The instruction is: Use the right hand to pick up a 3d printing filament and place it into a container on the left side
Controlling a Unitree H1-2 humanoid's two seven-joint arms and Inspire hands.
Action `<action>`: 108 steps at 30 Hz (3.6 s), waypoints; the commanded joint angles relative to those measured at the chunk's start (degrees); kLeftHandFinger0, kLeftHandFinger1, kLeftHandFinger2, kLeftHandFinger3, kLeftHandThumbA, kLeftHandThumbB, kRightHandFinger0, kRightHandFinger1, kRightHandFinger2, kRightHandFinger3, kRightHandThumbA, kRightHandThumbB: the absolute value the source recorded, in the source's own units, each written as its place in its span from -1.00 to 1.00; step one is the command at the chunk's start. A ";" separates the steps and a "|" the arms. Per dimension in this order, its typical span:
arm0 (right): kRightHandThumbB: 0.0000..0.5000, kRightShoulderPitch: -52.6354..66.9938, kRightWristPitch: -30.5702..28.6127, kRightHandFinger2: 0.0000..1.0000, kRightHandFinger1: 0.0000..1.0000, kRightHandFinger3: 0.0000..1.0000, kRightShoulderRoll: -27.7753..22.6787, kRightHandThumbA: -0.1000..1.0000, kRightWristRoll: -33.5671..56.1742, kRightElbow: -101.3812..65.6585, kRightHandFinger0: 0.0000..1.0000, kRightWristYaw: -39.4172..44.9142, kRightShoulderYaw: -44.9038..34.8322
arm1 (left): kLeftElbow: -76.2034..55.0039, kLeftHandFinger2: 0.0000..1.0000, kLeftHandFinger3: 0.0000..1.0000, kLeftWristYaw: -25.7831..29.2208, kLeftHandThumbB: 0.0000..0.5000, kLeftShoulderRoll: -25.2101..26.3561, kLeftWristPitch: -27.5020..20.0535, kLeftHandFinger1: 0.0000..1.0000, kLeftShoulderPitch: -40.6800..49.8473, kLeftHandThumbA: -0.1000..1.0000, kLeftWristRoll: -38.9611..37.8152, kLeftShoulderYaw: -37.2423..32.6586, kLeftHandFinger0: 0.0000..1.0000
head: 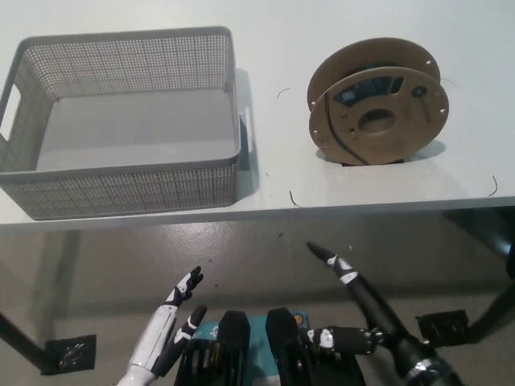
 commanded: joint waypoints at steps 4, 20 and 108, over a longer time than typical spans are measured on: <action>0.02 2.32 3.12 1.00 1.00 1.00 -3.86 1.00 3.94 -18.01 1.00 1.14 -6.80 | -3.09 1.00 1.00 -2.05 0.66 1.53 -2.55 1.00 -0.31 1.00 -2.53 0.47 1.00; 0.78 -23.89 21.92 1.00 1.00 1.00 -28.56 1.00 8.83 -22.53 1.00 12.88 -19.68 | -4.06 1.00 1.00 -2.50 0.79 2.23 -2.24 1.00 0.53 1.00 -1.52 0.56 1.00; -0.28 -74.85 13.89 0.41 -0.31 -0.37 -3.38 -1.00 -12.21 75.51 -1.00 22.35 16.66 | -3.85 1.00 1.00 -5.95 0.38 2.50 1.22 1.00 -2.43 1.00 1.19 -0.59 1.00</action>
